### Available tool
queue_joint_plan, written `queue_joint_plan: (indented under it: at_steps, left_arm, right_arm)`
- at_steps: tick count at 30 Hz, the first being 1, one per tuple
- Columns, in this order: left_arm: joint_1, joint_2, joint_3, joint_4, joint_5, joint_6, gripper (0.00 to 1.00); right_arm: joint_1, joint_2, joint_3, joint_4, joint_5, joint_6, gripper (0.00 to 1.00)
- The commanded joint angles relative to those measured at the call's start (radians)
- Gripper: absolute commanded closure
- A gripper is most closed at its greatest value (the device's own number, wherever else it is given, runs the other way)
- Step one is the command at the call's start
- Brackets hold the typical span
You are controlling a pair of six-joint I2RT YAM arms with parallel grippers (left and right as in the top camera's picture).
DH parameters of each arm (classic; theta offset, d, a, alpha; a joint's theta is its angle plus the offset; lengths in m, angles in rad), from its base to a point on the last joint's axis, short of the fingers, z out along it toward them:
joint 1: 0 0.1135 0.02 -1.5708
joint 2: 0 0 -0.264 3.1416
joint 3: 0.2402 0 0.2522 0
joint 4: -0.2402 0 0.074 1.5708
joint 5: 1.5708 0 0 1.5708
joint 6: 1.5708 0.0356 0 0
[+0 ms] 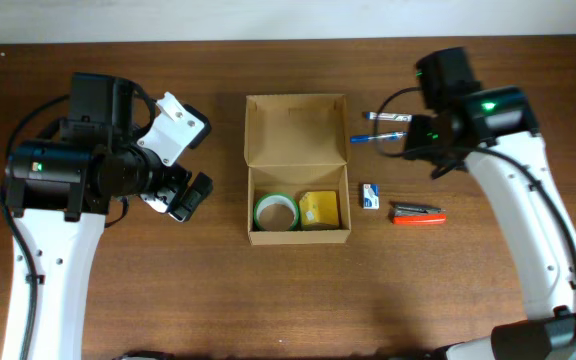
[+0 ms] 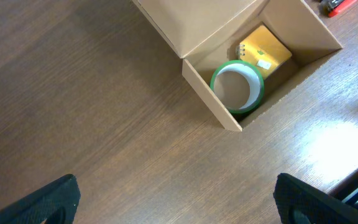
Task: Pack container
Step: 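Move the right gripper down over the red stapler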
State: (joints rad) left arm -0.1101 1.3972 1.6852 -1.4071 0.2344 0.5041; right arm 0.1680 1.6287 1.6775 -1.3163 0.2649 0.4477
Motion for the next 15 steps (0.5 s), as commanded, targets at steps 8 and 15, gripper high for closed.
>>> queue_joint_plan:
  at_steps: [8,15]
  left_arm:
    - [0.002,-0.005,0.014,0.000,0.004,0.013,0.00]
    - [0.002,-0.005,0.014,0.000,0.004,0.013,0.00]
  right_arm:
    - [-0.144,0.001,0.000,0.002,-0.141,0.014,0.29]
    - [-0.142,0.001,-0.126,0.075,-0.247,0.342,0.07]
